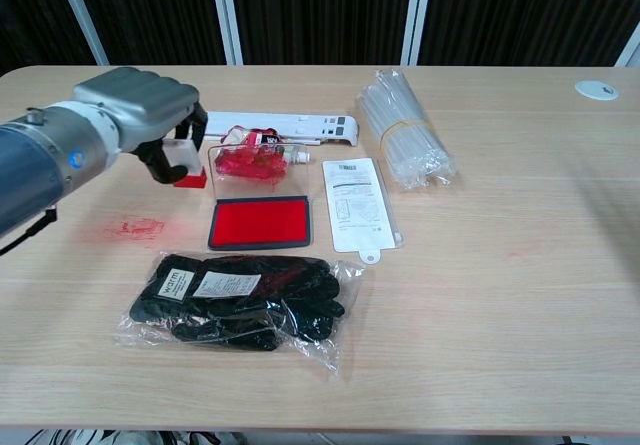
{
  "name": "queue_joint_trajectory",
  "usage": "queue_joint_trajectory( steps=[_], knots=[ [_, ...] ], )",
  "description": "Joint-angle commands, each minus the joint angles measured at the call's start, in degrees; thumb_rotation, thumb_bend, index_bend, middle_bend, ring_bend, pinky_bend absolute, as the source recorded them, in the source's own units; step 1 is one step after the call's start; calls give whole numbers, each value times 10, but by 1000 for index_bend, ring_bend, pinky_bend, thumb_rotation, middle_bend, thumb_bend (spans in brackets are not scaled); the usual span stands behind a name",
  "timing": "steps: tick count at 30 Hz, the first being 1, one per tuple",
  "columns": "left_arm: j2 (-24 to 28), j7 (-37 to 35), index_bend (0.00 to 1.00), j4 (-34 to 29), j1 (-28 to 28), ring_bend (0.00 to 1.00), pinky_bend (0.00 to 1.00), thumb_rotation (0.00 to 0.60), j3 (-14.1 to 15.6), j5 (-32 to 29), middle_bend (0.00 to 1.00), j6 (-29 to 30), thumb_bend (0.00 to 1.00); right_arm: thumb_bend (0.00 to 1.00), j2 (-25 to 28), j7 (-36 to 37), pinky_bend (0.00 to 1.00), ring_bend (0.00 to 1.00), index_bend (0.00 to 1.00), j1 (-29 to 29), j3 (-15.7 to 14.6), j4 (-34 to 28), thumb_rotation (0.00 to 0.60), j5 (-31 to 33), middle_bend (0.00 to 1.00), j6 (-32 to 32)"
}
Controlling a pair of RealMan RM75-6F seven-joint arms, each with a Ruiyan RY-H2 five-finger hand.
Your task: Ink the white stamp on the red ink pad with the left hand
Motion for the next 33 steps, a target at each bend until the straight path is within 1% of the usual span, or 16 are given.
queue_joint_trajectory(
  steps=[1, 7, 11, 18, 28, 33],
  knots=[
    [11, -17, 780, 12, 16, 620, 681, 600, 18, 2, 772, -5, 525, 97, 0, 0, 167, 0, 0, 0, 0, 0, 600, 0, 0, 0],
    [8, -47, 772, 55, 35, 614, 674, 600, 40, 4, 764, -25, 525, 97, 0, 0, 167, 0, 0, 0, 0, 0, 600, 1, 0, -1],
    [2, -62, 761, 79, 41, 603, 664, 600, 46, 11, 753, -38, 525, 97, 0, 0, 167, 0, 0, 0, 1, 0, 600, 2, 0, -1],
    [-1, -83, 748, 97, 48, 587, 648, 600, 55, 19, 735, -64, 524, 97, 1, 0, 167, 0, 0, 0, 1, 0, 600, 3, 0, -1],
    [1, -84, 715, 103, 49, 552, 617, 600, 54, 21, 701, -79, 519, 96, 1, 0, 167, 0, 0, 0, 1, -1, 600, 4, 0, -2],
    [1, -79, 681, 101, 49, 520, 593, 600, 53, 18, 668, -81, 486, 97, 0, -1, 167, 0, 0, 0, 1, -1, 600, 4, 0, -1]
  ],
)
